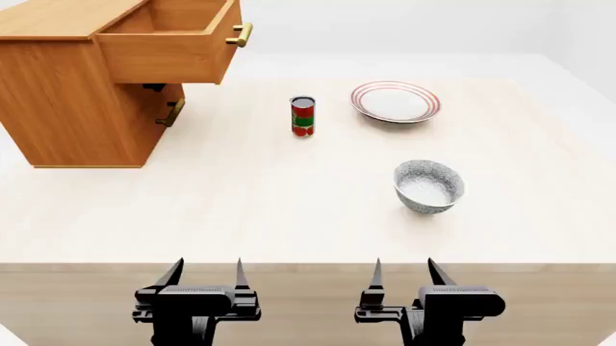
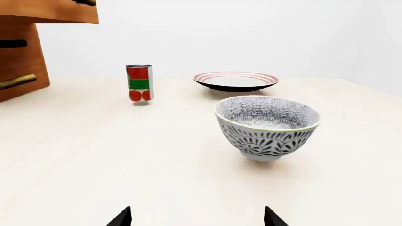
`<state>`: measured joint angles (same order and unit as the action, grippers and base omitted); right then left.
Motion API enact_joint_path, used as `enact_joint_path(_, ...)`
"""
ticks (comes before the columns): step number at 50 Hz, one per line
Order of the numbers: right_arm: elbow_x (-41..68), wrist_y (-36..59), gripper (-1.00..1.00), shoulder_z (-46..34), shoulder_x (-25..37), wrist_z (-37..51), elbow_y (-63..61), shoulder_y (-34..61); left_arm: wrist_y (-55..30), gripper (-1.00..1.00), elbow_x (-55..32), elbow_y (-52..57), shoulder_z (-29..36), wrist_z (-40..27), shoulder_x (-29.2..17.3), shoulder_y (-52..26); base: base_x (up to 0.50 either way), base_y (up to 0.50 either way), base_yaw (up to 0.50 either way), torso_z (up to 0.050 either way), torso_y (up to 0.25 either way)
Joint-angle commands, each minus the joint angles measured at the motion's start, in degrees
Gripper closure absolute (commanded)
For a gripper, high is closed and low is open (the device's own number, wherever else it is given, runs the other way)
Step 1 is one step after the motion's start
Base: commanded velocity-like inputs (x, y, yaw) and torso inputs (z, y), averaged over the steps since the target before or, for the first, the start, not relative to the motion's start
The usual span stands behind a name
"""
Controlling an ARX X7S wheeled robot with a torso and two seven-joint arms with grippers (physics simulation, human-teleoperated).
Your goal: Put the bowl in the top drawer of the cabinet.
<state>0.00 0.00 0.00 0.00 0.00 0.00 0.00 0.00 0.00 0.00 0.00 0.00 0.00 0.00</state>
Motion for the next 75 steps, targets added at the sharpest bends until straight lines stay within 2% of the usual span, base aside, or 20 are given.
enact_joint_path(1,0.9,0.0,-1.0,-1.2,0.9,1.2,0.0,0.0,0.0,-1.0,-0.9,0.0,1.0,-1.0,-0.9,0.0,0.0,0.0,0.0,0.0,0.0)
enact_joint_path(20,3.6,0.2,-1.0,-4.2,3.5,4.2,0.1,0.1,0.2,-1.0,-3.5,-0.1,4.0,-4.0,-3.5,-0.1,0.0,0.02,0.0,0.0,0.0)
enact_joint_path(57,6.3,0.4,-1.0,-7.1,5.8,6.9,0.6,1.1,0.0,-1.0,-6.3,-0.7,6.8,-6.7,-5.8,-1.2,0.0,0.45,0.0,0.0,0.0)
enact_joint_path(65,6.6,0.6,-1.0,-7.6,6.3,7.5,0.0,1.0,-0.6,-1.0,-6.9,0.5,7.2,-7.2,-6.4,-0.6,0.0,0.11,0.0,0.0,0.0)
enact_joint_path(71,6.7,3.0,-1.0,-8.1,7.0,8.3,-2.8,0.6,-2.9,-1.0,-7.7,3.5,7.4,-7.7,-6.9,-0.5,0.0,0.0,0.0,0.0,0.0)
enact_joint_path(75,7.2,7.4,-1.0,-8.4,7.5,8.8,-7.7,0.1,-7.8,-1.0,-10.0,9.4,7.2,-7.6,-7.7,-0.2,0.0,0.0,0.0,0.0,0.0)
